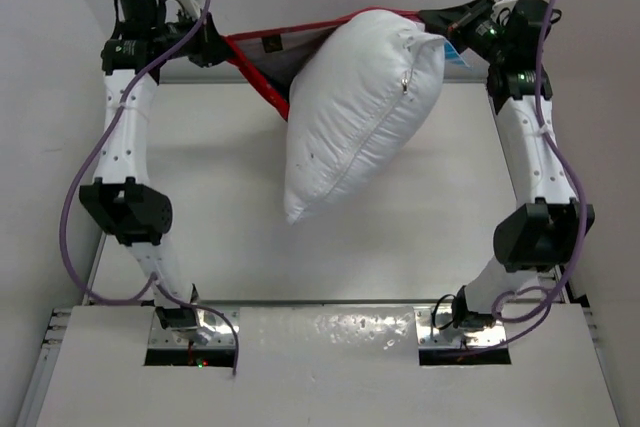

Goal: Put the pillow into the pillowcase

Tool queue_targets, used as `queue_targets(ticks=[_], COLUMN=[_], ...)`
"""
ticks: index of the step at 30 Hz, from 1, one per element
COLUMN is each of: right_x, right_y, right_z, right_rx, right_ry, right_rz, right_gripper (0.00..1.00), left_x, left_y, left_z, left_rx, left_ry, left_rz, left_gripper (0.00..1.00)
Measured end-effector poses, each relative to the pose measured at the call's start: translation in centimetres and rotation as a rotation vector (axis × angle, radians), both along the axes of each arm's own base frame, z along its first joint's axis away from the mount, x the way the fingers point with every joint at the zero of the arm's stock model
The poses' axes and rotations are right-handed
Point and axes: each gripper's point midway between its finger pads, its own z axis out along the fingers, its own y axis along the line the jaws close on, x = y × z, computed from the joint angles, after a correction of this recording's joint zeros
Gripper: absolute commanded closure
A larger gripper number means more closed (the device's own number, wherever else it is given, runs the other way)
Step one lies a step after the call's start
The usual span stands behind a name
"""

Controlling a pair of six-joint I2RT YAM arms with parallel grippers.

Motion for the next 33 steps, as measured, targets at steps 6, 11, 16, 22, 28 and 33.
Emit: queue_targets(ticks=[6, 11, 16, 22, 28, 33], right_x=[2.5, -5.2, -12.3, -5.2, 4.7, 6.9], right_y=[-0.3, 0.1, -0.1, -0.3, 0.7, 1.1], right_z=[0.3, 4.0, 11.0, 9.3, -13.8, -24.3], right_rx=[-0.035, -0.054, -0.074, -0.149, -0.26, -0.304], right_ry=[0.051, -0.082, -0.338, -0.299, 0.261, 0.514], right_rz=[-0.012, -0.033, -0.079, -0.085, -0.086, -0.057], right_gripper=[1.0, 1.0, 1.0, 1.0, 1.0, 1.0], left_x=[1.4, -4.0, -8.7, -4.2, 2.7, 4.4], left_y=[-0.1, 0.8, 0.2, -0.8, -0.1, 0.4], left_z=[-0.5, 10.2, 14.9, 8.9, -10.4, -18.8], left_rx=[-0.059, -0.073, -0.074, -0.069, 0.018, 0.05], left_ry=[0.03, -0.215, -0.33, -0.2, 0.227, 0.421], left_rz=[-0.03, -0.06, -0.06, -0.05, 0.073, 0.115], left_gripper=[1.0, 1.0, 1.0, 1.0, 1.0, 1.0])
